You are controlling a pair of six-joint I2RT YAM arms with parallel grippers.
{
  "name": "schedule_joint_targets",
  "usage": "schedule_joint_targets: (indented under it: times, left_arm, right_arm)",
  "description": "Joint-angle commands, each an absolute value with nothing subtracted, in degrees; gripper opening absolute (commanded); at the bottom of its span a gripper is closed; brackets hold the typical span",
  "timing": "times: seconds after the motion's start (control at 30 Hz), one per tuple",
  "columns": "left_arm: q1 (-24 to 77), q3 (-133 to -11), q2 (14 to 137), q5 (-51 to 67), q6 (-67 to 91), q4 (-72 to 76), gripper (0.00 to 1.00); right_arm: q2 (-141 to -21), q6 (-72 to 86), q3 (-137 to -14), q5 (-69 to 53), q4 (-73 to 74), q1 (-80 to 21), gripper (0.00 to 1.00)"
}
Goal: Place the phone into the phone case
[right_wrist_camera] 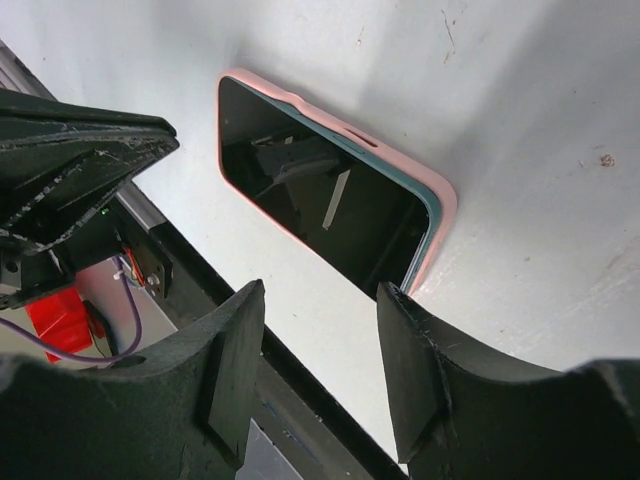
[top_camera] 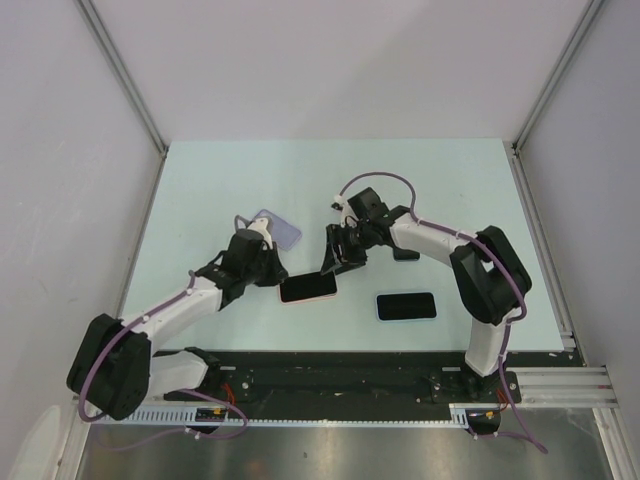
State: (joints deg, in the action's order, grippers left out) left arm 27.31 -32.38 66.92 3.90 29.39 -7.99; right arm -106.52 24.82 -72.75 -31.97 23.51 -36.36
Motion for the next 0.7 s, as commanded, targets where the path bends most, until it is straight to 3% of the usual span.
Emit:
schedule_joint_targets:
  times: [0.0,0.53,0.67]
  left_arm:
    - [29.18,-35.68,70.65,5.71,28.39,-6.15,0.00]
    - [33.75,-40.78,82.17,9.23,27.95,-5.45,0.00]
    - [34.54,-41.66,84.02,9.84,27.86,-5.45,0.00]
  right_arm:
    - [-108.19,24.70,-72.51,-30.68,24.34,-36.04,0.53]
    - [-113.46,22.77,-71.54,-23.73,27.51,-37.44,0.51]
    - [-115.40,22.59,-71.45,-23.82,26.72,-38.14,0.47]
